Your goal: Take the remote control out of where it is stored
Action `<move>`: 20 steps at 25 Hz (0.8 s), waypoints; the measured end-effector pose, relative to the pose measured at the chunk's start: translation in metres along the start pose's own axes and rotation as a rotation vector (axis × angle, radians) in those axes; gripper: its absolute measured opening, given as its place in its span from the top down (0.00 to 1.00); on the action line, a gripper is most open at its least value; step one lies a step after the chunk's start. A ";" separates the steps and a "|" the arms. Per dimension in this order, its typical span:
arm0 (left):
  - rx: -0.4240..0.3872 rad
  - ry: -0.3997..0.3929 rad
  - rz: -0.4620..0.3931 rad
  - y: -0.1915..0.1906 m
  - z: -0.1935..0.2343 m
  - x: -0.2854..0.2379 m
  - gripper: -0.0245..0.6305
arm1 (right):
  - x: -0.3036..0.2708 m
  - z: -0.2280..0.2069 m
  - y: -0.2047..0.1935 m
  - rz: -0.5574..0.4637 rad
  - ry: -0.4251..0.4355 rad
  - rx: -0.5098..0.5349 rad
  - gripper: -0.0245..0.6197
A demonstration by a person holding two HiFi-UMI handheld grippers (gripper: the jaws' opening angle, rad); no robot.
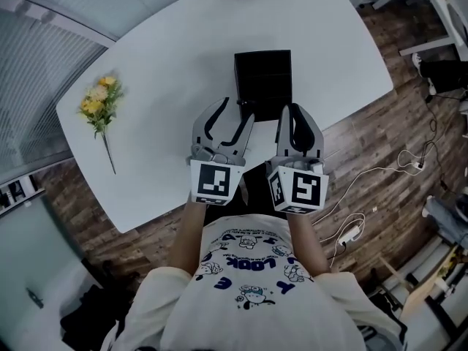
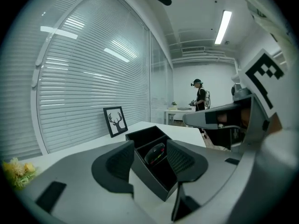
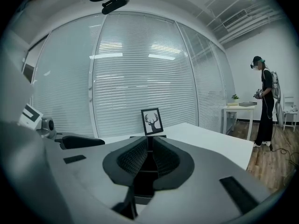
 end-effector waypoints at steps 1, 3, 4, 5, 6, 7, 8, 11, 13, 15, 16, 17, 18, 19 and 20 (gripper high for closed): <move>-0.019 -0.012 0.014 -0.002 -0.001 -0.004 0.62 | -0.002 -0.002 -0.001 0.005 0.003 -0.001 0.88; -0.049 -0.037 0.041 -0.005 -0.003 -0.013 0.59 | -0.006 -0.006 -0.004 0.014 0.008 -0.005 0.88; -0.059 -0.049 0.053 -0.007 -0.004 -0.016 0.58 | -0.008 -0.007 -0.006 0.018 0.010 -0.007 0.88; -0.065 -0.057 0.062 -0.010 -0.004 -0.020 0.58 | -0.010 -0.009 -0.007 0.022 0.011 -0.009 0.88; -0.067 -0.063 0.069 -0.012 -0.005 -0.023 0.58 | -0.012 -0.011 -0.008 0.026 0.012 -0.011 0.88; -0.067 -0.068 0.074 -0.013 -0.006 -0.026 0.58 | -0.014 -0.013 -0.009 0.030 0.013 -0.012 0.88; -0.065 -0.072 0.077 -0.014 -0.007 -0.029 0.58 | -0.015 -0.016 -0.009 0.033 0.013 -0.014 0.88; -0.059 -0.081 0.082 -0.013 -0.009 -0.037 0.58 | -0.019 -0.022 -0.011 0.043 0.016 -0.015 0.88; -0.059 -0.088 0.087 -0.014 -0.008 -0.042 0.58 | -0.022 -0.024 -0.013 0.051 0.017 -0.015 0.88; -0.056 -0.097 0.099 -0.017 -0.008 -0.047 0.58 | -0.026 -0.026 -0.014 0.058 0.018 -0.017 0.88; -0.055 -0.102 0.106 -0.018 -0.008 -0.050 0.58 | -0.027 -0.027 -0.015 0.061 0.018 -0.017 0.88; -0.054 -0.106 0.113 -0.019 -0.008 -0.052 0.59 | -0.029 -0.028 -0.017 0.064 0.019 -0.017 0.88; -0.054 -0.108 0.119 -0.021 -0.008 -0.054 0.59 | -0.030 -0.029 -0.018 0.068 0.019 -0.018 0.88; -0.055 -0.110 0.123 -0.021 -0.009 -0.056 0.59 | -0.031 -0.030 -0.019 0.072 0.020 -0.018 0.88; -0.057 -0.112 0.127 -0.022 -0.009 -0.058 0.59 | -0.032 -0.031 -0.020 0.076 0.021 -0.019 0.88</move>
Point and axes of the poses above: the fingertips, and each gripper's own axes: x backward along the fingers, z to its left, y out of its top, the point moved 10 cm from there along x, backward along the fingers, and after that the axes turned 2 degrees about z, right-handed, at the moved point
